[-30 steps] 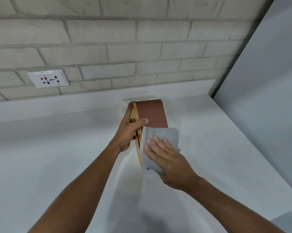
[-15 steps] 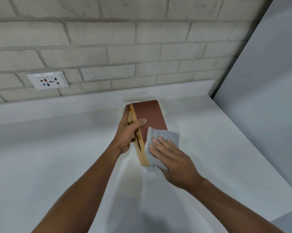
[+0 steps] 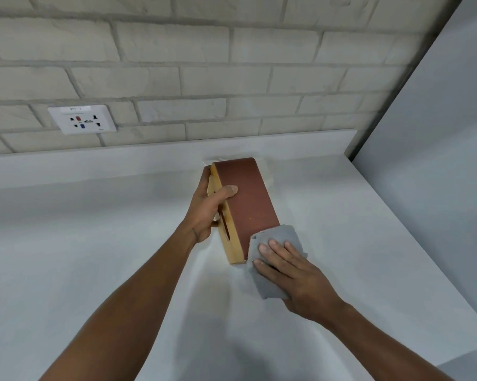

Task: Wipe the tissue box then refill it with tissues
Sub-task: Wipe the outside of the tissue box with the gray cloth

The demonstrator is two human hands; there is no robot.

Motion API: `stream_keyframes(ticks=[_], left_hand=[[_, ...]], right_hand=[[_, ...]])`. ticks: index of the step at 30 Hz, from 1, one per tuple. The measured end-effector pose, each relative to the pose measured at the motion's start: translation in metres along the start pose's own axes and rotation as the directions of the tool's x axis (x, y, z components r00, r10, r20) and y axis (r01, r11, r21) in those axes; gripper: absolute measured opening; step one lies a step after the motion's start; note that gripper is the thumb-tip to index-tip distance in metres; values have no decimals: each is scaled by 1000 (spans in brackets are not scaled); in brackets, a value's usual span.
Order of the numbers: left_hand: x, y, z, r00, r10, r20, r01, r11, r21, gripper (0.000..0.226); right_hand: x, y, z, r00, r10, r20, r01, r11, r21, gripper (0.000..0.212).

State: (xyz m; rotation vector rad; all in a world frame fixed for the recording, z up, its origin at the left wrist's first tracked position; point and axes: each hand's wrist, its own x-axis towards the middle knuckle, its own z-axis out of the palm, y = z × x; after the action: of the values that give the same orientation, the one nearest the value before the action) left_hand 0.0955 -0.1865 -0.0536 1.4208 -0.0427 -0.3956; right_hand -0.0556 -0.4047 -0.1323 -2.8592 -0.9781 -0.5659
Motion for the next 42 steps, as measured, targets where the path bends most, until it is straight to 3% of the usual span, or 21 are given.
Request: stream_keyframes(ticks=[10, 16, 22, 29, 33, 36, 39, 42], left_hand=[[-5, 2, 2, 999, 10, 44, -10, 1000, 11, 54], [-5, 0, -1, 1000, 12, 12, -11, 999, -35, 57], [-4, -3, 0, 997, 61, 42, -60, 998, -22, 51], [-5, -2, 3, 996, 78, 41, -77, 997, -27, 55], [-4, -1, 2, 998, 55, 39, -54, 998, -18, 62], [0, -4, 0, 999, 33, 2, -33, 999, -27, 65], [2, -6, 1, 999, 38, 20, -37, 999, -32, 59], [3, -7, 3, 997, 62, 38, -61, 998, -29, 56]], right_hand=[[22, -11, 0, 998, -60, -36, 61, 998, 14, 49], [7, -5, 7, 975, 200, -96, -181, 968, 174, 48], [46, -9, -11, 864, 494, -96, -412, 804, 428, 49], [118, 20, -48, 796, 592, 126, -570, 662, 486, 48], [126, 19, -37, 819, 563, 105, -551, 724, 414, 51], [84, -7, -22, 912, 410, 17, -393, 860, 325, 50], [46, -17, -19, 957, 289, 26, -286, 924, 255, 50], [53, -9, -23, 940, 338, -36, -317, 911, 265, 48]])
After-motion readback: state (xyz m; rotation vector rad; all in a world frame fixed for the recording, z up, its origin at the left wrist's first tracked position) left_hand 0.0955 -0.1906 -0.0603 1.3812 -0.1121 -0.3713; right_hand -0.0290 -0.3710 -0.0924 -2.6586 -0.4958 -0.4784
